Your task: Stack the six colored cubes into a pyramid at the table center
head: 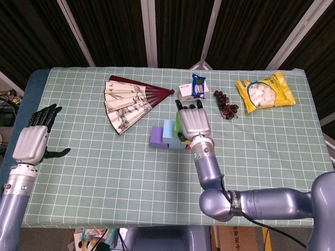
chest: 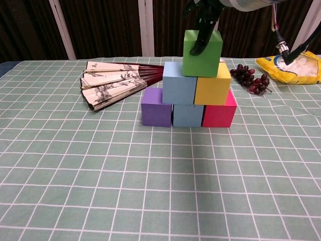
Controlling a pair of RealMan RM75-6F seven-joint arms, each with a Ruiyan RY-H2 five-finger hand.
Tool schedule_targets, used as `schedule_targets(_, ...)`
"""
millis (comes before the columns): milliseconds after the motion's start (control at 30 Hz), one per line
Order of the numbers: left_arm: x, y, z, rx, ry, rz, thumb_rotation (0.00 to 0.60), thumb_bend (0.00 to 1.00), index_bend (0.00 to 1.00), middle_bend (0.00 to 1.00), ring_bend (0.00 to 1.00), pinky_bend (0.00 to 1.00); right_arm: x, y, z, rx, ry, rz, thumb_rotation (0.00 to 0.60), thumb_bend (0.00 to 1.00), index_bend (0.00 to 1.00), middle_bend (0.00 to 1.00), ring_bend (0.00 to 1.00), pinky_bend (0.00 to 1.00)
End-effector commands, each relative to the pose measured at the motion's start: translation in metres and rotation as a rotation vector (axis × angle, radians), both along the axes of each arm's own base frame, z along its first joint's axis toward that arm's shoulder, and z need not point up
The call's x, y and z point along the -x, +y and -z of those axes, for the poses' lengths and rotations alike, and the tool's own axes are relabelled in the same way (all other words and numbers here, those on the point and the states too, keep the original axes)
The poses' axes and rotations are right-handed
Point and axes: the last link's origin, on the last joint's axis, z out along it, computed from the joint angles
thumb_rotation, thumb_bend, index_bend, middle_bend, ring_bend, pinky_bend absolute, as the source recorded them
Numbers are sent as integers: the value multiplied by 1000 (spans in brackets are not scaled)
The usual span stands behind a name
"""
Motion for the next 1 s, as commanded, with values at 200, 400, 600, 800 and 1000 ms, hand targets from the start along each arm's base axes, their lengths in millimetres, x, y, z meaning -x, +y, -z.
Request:
schedule_targets(200,0,0,1,2,1,1,600,29,0,0,0,0,-1,-1,0,2,-5,-6,600,408,0,403,208,0)
schedule_targets(400,0,0,1,1,1,-1,600,29,0,0,0,0,-2,-1,1,-9,-4,-18,600,407,0,403,208,0)
schedule_targets(600,0,0,1,3,1,-2,600,29,0,0,0,0,-1,-2,2,-11,-5,-43,600,408,0,403,208,0)
schedule_targets(800,0,0,2,5,2,-2,600,29,0,0,0,0,1,-3,2,-1,6,-63,600,408,0,403,208,0)
schedule_targets(1000,0,0,2,7,2,-3,600,29,0,0,0,0,3,-4,2,1,14,-62,600,408,0,403,208,0)
